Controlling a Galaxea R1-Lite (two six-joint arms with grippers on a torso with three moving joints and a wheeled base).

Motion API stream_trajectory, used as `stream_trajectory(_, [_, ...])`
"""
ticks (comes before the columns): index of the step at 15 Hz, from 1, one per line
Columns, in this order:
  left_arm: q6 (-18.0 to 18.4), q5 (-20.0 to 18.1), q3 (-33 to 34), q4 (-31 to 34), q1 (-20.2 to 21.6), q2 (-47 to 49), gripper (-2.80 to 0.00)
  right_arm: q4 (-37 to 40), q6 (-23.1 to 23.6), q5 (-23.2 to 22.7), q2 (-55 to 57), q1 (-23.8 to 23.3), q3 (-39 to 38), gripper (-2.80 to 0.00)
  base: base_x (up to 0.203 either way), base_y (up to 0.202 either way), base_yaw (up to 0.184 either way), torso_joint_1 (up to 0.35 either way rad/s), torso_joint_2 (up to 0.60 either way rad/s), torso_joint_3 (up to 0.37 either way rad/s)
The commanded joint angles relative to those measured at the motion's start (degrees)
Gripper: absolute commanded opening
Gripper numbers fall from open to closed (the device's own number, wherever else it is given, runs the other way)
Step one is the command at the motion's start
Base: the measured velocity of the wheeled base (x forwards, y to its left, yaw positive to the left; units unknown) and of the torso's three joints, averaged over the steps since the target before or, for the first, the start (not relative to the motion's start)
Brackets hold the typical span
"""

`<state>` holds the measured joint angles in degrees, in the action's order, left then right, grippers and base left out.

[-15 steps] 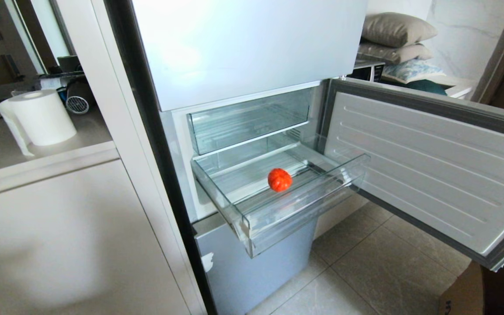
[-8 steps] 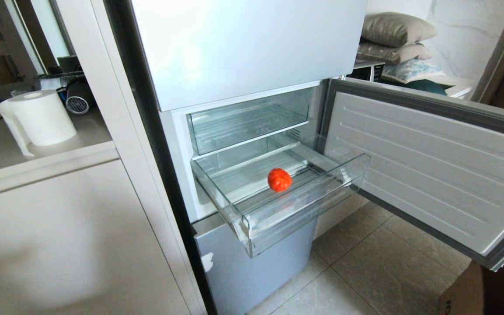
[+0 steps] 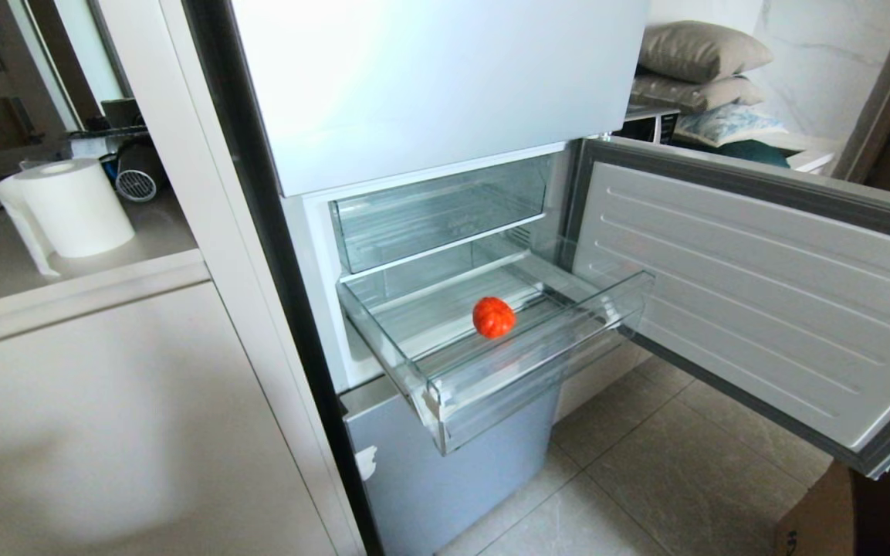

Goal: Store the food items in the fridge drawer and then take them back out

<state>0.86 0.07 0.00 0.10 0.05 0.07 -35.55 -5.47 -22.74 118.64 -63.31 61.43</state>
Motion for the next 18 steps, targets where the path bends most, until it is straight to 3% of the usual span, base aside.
stream_trajectory(1, [0.0,0.0,0.0,0.0,0.0,0.0,-2.8,-0.2,0.1,-0.1,4.8,0.3,2.4,0.0,0.0,0.0,0.0,0.0,0.0,0.0])
stream_trajectory(9, [0.0,0.0,0.0,0.0,0.0,0.0,-2.8,-0.3,-0.2,0.2,13.7,4.4,12.0,0.0,0.0,0.0,0.0,0.0,0.0,0.0])
stream_trajectory(18, [0.0,0.0,0.0,0.0,0.0,0.0,-2.8,-0.6,-0.2,0.2,17.1,5.9,13.4,0.0,0.0,0.0,0.0,0.0,0.0,0.0])
